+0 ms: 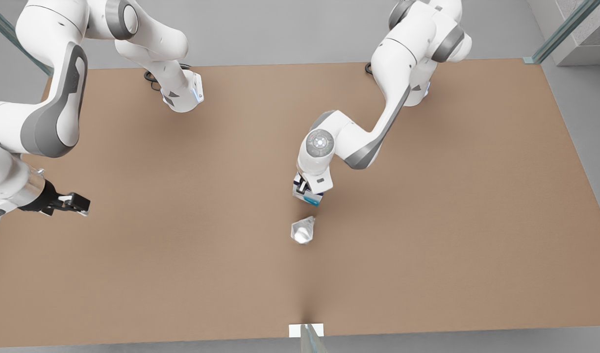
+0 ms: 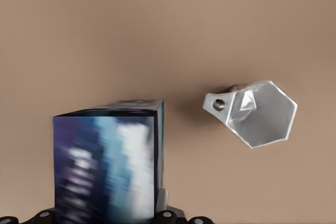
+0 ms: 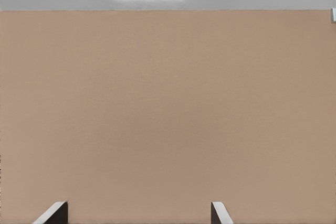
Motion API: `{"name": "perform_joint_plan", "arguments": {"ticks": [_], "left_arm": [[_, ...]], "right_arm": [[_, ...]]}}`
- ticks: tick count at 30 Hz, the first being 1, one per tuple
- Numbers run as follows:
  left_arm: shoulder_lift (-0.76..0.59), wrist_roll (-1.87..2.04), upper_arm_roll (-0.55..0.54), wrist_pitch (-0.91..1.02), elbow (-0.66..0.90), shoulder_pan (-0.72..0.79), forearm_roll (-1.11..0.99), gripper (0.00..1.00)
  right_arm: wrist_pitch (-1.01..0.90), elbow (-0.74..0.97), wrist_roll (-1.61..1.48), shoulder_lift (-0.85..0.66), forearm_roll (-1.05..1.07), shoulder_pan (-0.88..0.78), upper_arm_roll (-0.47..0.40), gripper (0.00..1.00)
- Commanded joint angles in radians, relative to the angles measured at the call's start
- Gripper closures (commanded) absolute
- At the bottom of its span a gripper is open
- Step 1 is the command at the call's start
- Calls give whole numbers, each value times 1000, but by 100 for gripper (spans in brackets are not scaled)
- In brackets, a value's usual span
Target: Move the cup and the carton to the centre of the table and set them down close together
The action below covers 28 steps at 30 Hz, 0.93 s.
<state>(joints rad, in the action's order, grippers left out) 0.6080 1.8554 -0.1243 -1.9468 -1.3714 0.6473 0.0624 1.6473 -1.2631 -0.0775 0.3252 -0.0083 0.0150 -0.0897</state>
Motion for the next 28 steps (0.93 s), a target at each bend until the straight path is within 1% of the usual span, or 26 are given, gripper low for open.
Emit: {"name": "perform_joint_plan", "arguments": {"ticks": [1,2,3,4,5,6,12,13,14,15,16,17,18,19,20,21,22,23,24,25,28], "left_arm": [[1,-1,0,-18,0,0,-3,28],[1,-1,0,-38,-21,0,-4,19],[4,-1,0,-40,-21,0,-4,19],[7,-1,0,-41,-21,0,-4,15],[12,-2,0,-41,-21,0,-6,2],[13,-1,0,-41,-21,0,-7,0],[9,8,0,-38,-21,0,-7,0],[2,11,0,-38,-21,0,-7,0],[-7,11,0,-29,-21,-1,-7,0],[-28,15,2,-23,-21,0,-3,0],[-66,12,9,55,-18,0,1,0],[-131,5,34,224,15,-1,4,0],[-175,-1,81,364,86,-9,11,0],[-226,-212,205,442,124,-17,62,0],[-229,-647,345,561,163,-20,53,0],[-231,-1036,477,577,163,-21,48,0],[-274,-1454,477,575,149,-153,47,0],[-300,-1702,327,568,147,-332,-18,0],[-318,-1713,131,551,109,-460,-150,0],[-409,-1714,86,396,-52,-492,-179,0],[-401,-1707,87,385,-66,-492,-180,0]], "right_arm": [[0,1,4,0,8,-3,1,0],[2,4,4,0,16,0,1,0],[3,2,5,0,17,0,1,0],[2,4,4,0,19,2,2,0],[2,1,4,0,18,0,2,0],[2,1,4,6,21,-3,4,0],[-4,7,-8,-5,8,-6,5,0],[-4,7,-24,-5,-5,-10,8,0],[-7,7,-105,-5,-22,-21,8,0],[-1,7,-104,-3,-4,-18,8,0],[2,7,-99,3,2,-20,8,0],[2,7,-99,5,18,-18,8,0],[2,7,-97,5,19,-18,8,0],[2,7,-94,8,34,-18,8,0],[3,7,-39,6,44,-18,8,0],[2,7,-39,6,42,-18,8,0],[3,7,-39,6,42,-18,8,0],[2,7,-39,6,42,-18,7,0],[2,7,-39,6,44,-18,8,0],[2,7,-39,6,44,-18,8,0],[3,7,-41,6,44,-14,7,0]]}}
